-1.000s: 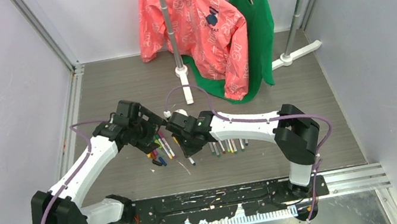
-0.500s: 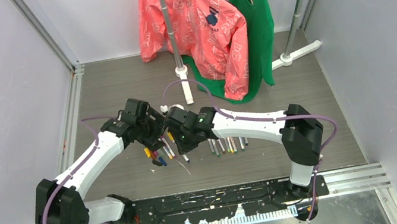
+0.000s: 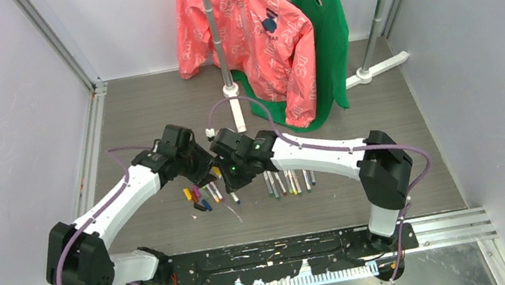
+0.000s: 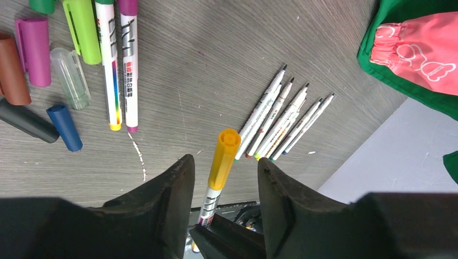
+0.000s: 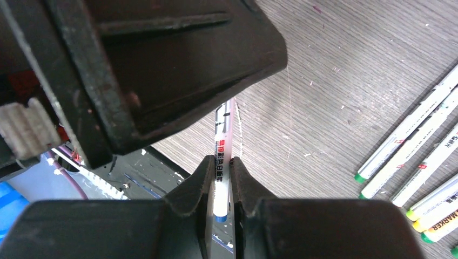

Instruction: Open the pen caps

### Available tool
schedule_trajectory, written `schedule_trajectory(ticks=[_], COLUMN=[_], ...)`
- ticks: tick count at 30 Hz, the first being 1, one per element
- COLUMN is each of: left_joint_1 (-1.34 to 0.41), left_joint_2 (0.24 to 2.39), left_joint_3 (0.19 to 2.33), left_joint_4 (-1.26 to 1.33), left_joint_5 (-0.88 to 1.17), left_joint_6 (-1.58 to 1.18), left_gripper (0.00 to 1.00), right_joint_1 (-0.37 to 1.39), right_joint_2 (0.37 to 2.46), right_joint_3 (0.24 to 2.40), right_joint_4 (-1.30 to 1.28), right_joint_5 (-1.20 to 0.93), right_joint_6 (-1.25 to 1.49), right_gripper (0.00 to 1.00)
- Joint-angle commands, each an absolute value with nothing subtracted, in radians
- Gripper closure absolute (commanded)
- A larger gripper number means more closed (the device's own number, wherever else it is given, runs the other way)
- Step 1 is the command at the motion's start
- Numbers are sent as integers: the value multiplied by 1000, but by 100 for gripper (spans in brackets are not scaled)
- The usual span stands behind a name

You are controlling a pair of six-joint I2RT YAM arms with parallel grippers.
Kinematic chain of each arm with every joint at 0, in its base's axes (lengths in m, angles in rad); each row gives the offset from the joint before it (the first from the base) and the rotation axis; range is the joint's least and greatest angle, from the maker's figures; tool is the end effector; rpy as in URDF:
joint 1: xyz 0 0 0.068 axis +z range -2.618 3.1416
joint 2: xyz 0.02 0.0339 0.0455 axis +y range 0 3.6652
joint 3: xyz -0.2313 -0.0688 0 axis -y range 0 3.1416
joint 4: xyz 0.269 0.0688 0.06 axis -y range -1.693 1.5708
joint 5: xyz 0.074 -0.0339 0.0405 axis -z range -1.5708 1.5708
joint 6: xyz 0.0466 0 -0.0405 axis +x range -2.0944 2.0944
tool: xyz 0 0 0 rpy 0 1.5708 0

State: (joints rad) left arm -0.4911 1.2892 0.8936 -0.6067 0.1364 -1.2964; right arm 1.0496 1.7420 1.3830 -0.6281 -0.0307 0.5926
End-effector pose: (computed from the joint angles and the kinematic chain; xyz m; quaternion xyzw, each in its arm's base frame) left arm 0.2543 -0.1432 0.1861 -0.3577 0.8885 -0.2591 0.1243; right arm 0.1973 0.3466 0.2025 -0.2212 0.9317 0.2206 0.1853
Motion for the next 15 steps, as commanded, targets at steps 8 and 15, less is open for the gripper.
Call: schedule_trajectory(ticks=[8,15], left_joint_1=[-496,-497], left_joint_2=[1307,1330], left_joint_3=[899,909], left_joint_4=[-554,-557], left_joint_5=[147,146], left_joint_6=[-1255,-1239], left_gripper=[66,71], right_joint_1=[1023,1016], right_joint_2=[1669,1662], right_joint_3=[1413,1404], right_joint_4=[-597,-593], right_joint_5=[-77,-90], right_joint_6=[591,592], right_gripper=[99,99])
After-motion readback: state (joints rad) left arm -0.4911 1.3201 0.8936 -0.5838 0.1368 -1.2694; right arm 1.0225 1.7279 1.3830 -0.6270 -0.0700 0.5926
